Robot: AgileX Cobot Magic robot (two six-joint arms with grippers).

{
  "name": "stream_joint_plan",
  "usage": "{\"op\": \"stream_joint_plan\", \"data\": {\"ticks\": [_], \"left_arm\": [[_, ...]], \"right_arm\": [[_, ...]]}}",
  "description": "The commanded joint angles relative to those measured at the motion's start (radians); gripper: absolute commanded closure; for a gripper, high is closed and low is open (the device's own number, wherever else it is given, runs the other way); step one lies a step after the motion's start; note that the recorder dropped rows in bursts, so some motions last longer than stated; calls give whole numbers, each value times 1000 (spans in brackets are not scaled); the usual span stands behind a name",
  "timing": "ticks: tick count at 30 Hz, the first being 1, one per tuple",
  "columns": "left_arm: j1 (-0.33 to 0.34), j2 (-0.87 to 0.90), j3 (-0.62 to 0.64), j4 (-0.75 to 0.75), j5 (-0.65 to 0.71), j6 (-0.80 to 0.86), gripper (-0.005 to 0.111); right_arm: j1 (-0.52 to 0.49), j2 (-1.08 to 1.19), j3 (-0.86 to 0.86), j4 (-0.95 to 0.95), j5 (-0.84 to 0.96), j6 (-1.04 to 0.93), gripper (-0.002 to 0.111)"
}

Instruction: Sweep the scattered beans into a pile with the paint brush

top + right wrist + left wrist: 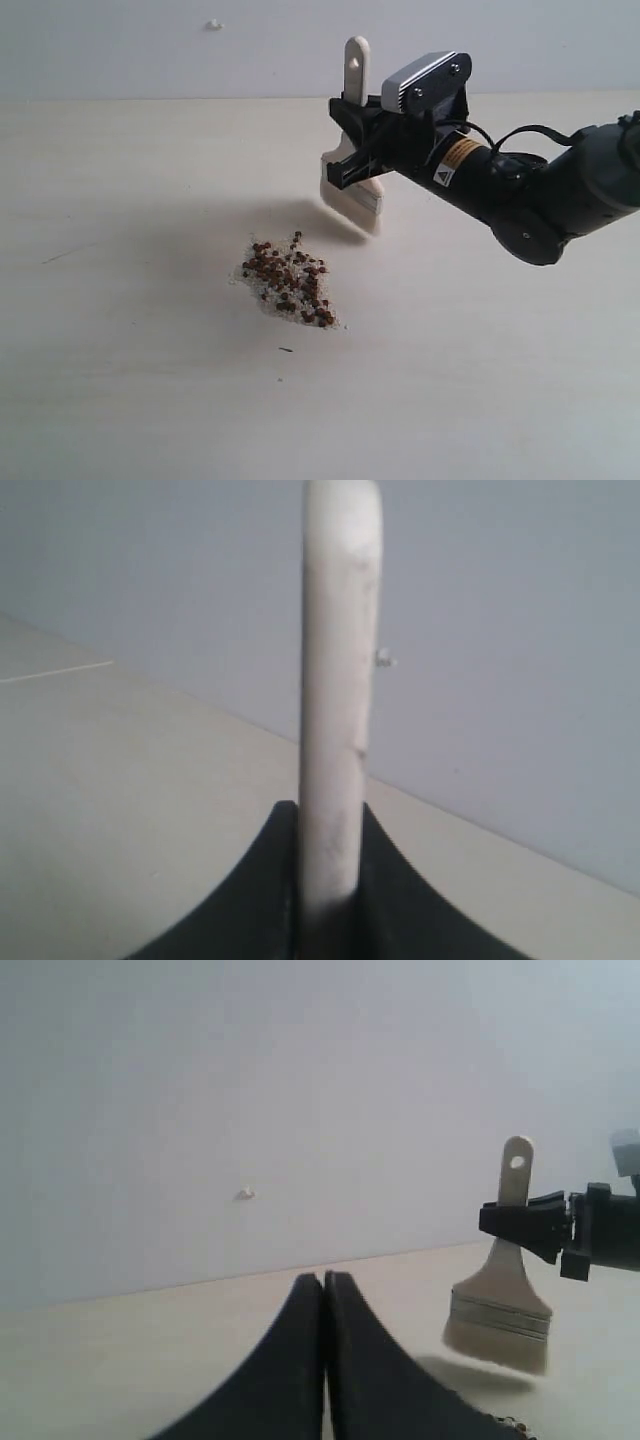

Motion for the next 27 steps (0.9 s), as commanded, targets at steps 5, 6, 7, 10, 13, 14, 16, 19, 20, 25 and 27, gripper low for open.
{"op": "stream_joint_plan", "data": {"ticks": [5, 6, 7, 10, 13, 14, 16, 19, 20, 25, 27], "left_arm": [[2, -5, 3, -5, -1, -4, 107], [2, -5, 3, -5, -1, -4, 107], [2, -5, 3, -5, -1, -4, 107], [2, -5, 3, -5, -1, -4, 107], [2, -5, 3, -5, -1, -4, 107], [2, -5, 3, -5, -1, -4, 107], [2, -5, 3, -5, -1, -4, 107], [2, -5, 3, -5, -1, -4, 107], [2, -5, 3, -5, -1, -4, 107], [2, -5, 3, -5, -1, -4, 107], [2, -5, 3, -5, -1, -4, 107]], "right_arm": [[-1, 27, -56, -227, 28, 133, 108], [-1, 27, -56, -245, 28, 152, 108], [-1, 27, -56, -268, 28, 169, 108], [-1, 27, -56, -375, 26, 224, 108], [-1, 27, -56, -481, 21, 262, 108], [-1, 27, -56, -490, 22, 262, 108], [-1, 27, -56, -490, 18, 262, 108], [-1, 11, -56, -453, 18, 247, 108], [-1, 2, -56, -437, 13, 236, 108], [-1, -53, -56, -311, 13, 193, 108], [-1, -70, -56, -261, 13, 183, 108]]}}
